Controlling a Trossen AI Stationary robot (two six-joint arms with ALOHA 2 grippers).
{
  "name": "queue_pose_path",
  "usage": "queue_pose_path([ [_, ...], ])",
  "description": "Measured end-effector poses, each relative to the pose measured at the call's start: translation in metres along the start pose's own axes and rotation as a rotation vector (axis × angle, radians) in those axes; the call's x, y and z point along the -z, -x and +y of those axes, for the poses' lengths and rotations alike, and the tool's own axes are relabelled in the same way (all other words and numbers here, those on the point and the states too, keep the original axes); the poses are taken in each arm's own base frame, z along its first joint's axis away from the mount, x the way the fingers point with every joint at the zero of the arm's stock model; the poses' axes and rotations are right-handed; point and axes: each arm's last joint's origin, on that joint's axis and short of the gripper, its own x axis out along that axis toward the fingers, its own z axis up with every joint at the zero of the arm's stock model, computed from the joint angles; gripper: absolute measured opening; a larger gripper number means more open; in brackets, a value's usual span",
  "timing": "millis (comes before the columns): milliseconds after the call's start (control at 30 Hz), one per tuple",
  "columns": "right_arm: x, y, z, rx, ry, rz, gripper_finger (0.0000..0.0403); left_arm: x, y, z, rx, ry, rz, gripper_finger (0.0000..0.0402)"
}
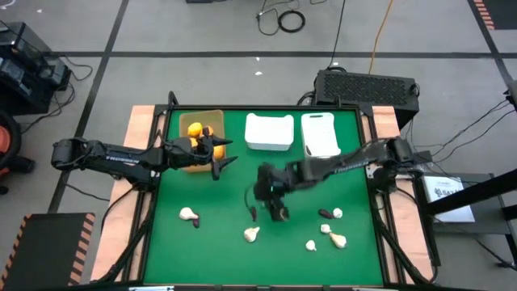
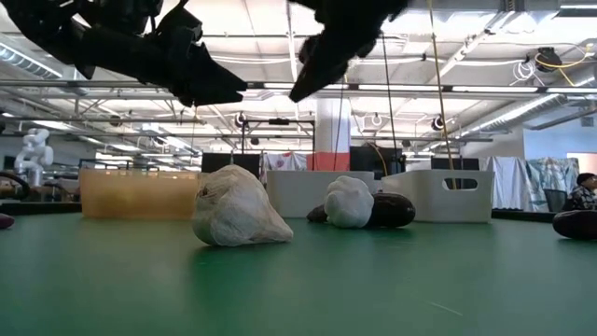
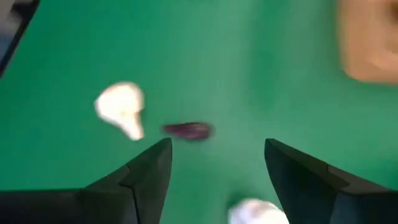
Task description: Sort produce into baskets
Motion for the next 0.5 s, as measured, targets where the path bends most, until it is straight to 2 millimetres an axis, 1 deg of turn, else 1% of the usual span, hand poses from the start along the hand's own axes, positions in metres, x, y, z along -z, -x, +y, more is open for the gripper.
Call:
queue_pose_path([
  [133,-0.003,-0.029,0.029,-0.043,0.215,-0.030,0.0247,0.001,0.000,0.000,0.001,0.005,0.006,0.0301],
  [267,0.001,-0.060,0.051,-0.069,0.393,-0.044,0.0247,0.001,0.000,0.000,0.001,0.007,0.008,0.0301],
  [367,0.002,-0.075,0.063,-0.080,0.454,-0.073,0.0247,0.001,0.000,0.000,0.005,0.006,0.015,0.0301],
  [500,0.001,-0.085,0.071,-0.085,0.472,-0.107,0.0247,0.001,0.000,-0.001,0.023,0.008,0.013,0.0301],
])
